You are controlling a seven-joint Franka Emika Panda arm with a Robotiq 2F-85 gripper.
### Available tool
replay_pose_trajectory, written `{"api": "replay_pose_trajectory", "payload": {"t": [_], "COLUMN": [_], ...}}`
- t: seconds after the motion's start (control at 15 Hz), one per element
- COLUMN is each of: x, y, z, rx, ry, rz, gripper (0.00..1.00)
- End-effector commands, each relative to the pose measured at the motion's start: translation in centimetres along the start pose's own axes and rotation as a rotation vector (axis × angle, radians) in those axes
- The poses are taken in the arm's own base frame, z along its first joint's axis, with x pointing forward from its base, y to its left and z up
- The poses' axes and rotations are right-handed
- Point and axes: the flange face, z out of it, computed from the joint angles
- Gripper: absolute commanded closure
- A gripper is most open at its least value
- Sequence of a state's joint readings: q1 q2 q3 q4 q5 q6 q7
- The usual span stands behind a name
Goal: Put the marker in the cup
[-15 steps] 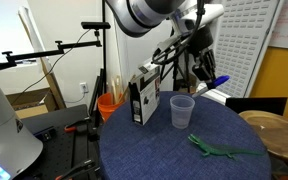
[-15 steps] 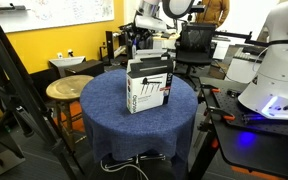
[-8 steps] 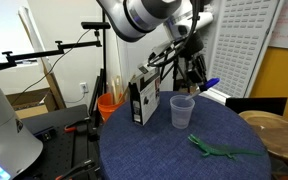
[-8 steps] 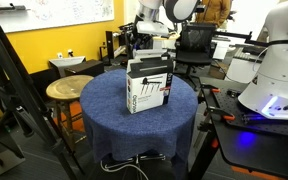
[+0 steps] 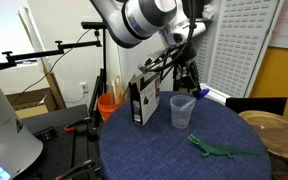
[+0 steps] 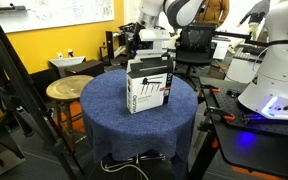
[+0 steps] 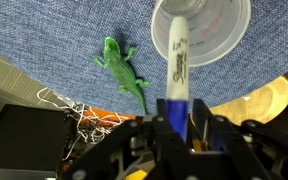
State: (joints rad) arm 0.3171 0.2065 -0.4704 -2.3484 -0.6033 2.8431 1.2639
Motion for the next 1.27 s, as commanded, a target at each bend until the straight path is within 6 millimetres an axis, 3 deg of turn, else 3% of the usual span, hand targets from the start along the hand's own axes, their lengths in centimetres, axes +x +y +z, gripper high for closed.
{"api": "replay_pose_trajectory", "payload": {"t": [0.0, 0.27, 0.33, 0.6, 0.67, 1.2], "x": [-0.6, -1.1, -1.3, -1.9, -1.8, -1.8], "y": [-0.1, 0.1, 0.3, 0.9, -0.1, 0.6], "z": [-0.2, -0.5, -0.8, -1.6, -0.3, -0.7], "rx": [0.008, 0.020, 0.032, 0.057, 0.046, 0.054], "ry": [0.000, -0.033, -0.054, -0.135, -0.114, -0.125], "rz": [0.003, 0.007, 0.014, 0.009, 0.013, 0.019], "gripper": [0.33, 0.02, 0.00, 0.00, 0.00, 0.00]}}
